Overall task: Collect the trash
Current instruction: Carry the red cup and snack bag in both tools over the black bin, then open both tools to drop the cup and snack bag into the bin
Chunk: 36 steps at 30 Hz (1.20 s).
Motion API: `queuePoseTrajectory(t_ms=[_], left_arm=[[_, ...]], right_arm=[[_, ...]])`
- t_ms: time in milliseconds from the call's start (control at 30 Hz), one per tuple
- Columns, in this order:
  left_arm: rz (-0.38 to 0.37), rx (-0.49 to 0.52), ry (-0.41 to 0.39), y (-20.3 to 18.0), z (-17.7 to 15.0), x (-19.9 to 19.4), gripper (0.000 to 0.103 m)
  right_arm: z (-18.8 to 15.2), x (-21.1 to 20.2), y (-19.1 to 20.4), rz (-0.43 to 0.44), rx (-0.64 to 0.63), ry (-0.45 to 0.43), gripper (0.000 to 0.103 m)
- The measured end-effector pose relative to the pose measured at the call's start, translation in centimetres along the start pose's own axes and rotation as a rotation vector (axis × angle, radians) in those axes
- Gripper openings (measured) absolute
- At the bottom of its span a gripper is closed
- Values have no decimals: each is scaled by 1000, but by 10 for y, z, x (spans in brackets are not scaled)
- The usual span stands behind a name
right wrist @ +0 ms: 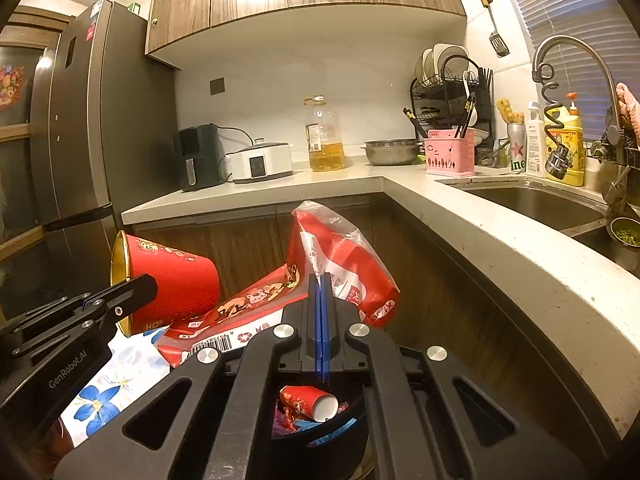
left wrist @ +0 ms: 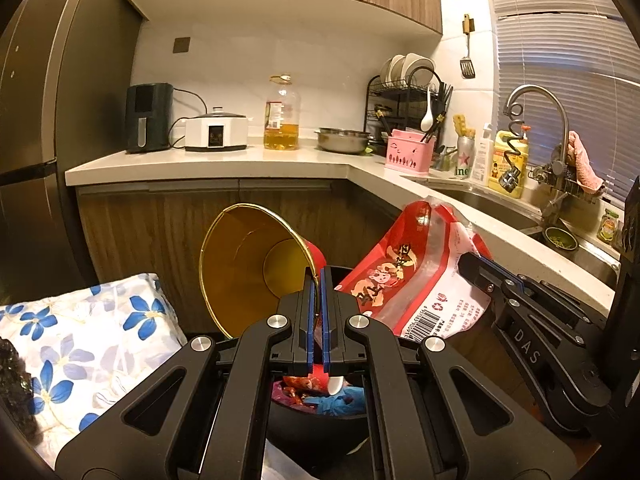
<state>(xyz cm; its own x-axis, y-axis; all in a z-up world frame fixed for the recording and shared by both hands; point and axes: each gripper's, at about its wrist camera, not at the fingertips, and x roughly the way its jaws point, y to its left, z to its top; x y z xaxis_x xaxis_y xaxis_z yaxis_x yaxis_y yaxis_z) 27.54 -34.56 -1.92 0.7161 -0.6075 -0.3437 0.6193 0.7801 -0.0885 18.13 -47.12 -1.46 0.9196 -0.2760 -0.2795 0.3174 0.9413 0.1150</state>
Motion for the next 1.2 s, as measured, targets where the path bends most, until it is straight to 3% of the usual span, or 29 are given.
queuePoseTrajectory(t_ms=[767,833,967,1000,1100,1200], left_arm=[[-70,0,31,-2,-7,25,3],[-78,-4,30,-1,-8,26,3],[-83,-11,43,2,-9,28,5],[-84,-14,43,4,-10,28,6],[-64,-25,37,10,-11,25,16],[-34,-40,26,19,-12,20,46]], right_arm=[[-1,20,-4,23,-14,37,2],[-1,22,-4,25,-13,39,9],[-2,23,-7,31,-1,38,39],[-2,22,-7,28,0,35,41],[-2,22,-10,23,10,38,44],[-4,20,-10,11,14,40,51]])
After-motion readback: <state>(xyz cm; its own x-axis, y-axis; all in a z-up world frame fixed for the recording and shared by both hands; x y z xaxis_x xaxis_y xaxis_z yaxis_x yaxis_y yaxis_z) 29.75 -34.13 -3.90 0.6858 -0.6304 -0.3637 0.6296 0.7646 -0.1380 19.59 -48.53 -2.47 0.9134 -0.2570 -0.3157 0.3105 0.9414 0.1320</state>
